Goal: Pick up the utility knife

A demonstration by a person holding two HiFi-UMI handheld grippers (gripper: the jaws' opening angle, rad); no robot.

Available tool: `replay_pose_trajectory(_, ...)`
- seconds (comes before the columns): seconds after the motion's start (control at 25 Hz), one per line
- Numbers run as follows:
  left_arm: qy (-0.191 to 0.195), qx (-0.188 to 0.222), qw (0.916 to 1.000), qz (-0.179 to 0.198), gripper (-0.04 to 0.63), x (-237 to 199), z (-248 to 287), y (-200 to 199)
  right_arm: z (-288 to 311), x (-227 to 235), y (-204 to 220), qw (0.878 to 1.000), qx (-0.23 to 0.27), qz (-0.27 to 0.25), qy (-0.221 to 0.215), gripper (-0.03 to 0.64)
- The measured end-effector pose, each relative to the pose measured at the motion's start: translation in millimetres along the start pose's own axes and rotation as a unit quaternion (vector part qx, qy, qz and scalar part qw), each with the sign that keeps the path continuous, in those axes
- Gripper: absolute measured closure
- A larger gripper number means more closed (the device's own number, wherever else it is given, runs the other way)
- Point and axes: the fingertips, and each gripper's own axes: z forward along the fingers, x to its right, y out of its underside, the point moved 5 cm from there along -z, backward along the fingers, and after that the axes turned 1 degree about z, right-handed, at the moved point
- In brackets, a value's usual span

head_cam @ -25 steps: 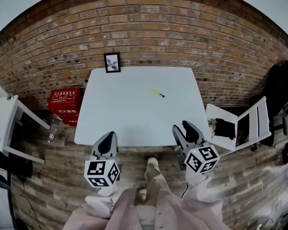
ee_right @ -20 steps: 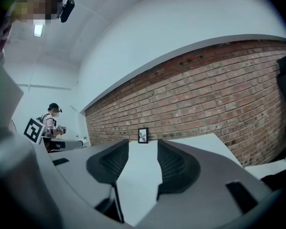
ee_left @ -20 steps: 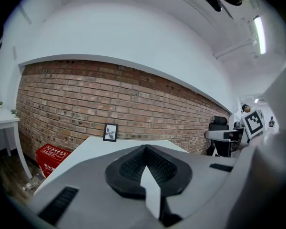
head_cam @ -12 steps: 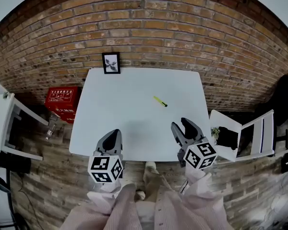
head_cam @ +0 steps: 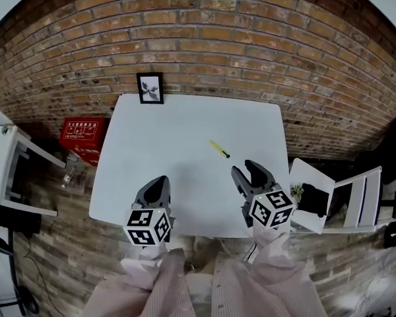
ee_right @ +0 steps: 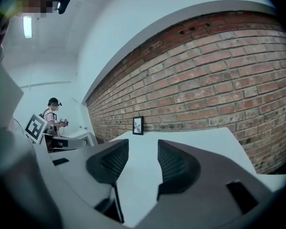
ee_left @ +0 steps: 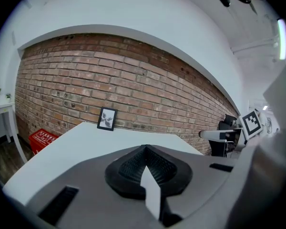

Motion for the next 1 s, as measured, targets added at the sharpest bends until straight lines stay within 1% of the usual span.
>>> replay_pose_trajectory(0.4, -0.011, -0.028, 0.9992, -0.027, 0.601, -3, 51, 7, 50, 36, 11, 0.998, -0.058, -0.005, -0.024, 0.436)
replay_pose_trajectory(0.56, -0.017, -0.045, 0.9984, -0.031, 0.601, -7, 69, 14, 70, 48, 19, 0.996, -0.088, -0.013, -0.028, 0.436)
replay_pose_trajectory(0.8, -0.018, -0.070, 0.9966, -0.039, 0.601, -12, 93, 24, 99, 57, 35, 0.990, -0.131, -0.040, -0.043, 0.436)
replay_pose_trajectory(1.0, -0.015, -0.093, 0.9946, -0.043, 0.601, -15, 109, 32, 121, 60, 51, 0.982, -0.169, -0.058, -0.052, 0.436)
